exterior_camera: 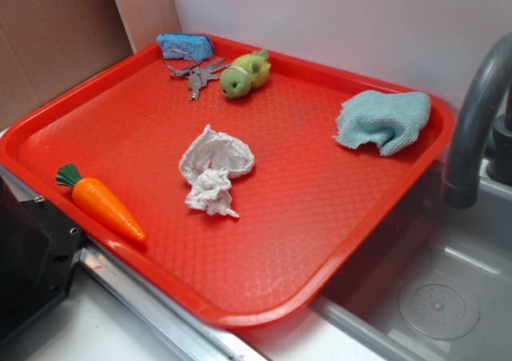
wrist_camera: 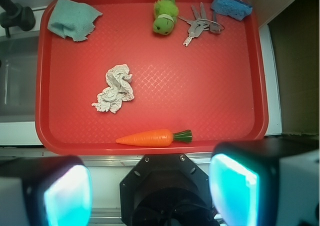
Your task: Grab the silver keys.
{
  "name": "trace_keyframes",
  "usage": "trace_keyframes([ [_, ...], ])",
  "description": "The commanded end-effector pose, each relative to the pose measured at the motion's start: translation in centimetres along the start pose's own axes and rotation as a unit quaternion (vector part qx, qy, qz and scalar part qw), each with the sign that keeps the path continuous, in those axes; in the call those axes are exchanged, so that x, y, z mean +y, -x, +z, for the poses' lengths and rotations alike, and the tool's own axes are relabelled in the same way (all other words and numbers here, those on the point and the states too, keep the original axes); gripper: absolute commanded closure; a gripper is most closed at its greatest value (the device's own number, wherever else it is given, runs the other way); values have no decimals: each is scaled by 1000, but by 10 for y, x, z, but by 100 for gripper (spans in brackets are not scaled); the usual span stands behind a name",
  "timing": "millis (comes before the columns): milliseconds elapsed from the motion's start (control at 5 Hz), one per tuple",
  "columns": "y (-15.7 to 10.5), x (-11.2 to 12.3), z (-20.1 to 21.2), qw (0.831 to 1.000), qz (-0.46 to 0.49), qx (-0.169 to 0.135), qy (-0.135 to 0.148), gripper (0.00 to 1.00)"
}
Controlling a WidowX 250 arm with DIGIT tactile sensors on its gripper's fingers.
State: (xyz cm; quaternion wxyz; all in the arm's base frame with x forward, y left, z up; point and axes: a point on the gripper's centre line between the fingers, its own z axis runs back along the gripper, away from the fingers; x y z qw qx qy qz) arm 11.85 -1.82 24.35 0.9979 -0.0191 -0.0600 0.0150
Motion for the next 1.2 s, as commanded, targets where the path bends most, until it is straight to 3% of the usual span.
trace_keyframes([
  [0,0,0,0,1000,0,0,0,0],
  [200,-34,41,-18,995,98,-12,-23,0],
  [400,-56,68,-35,984,170,-37,-34,0],
  [600,-82,84,-47,993,74,-83,-46,0],
  [800,-100,84,-66,987,-74,-72,-127,0],
  [1000,-108,86,-88,955,-215,-67,-192,0],
])
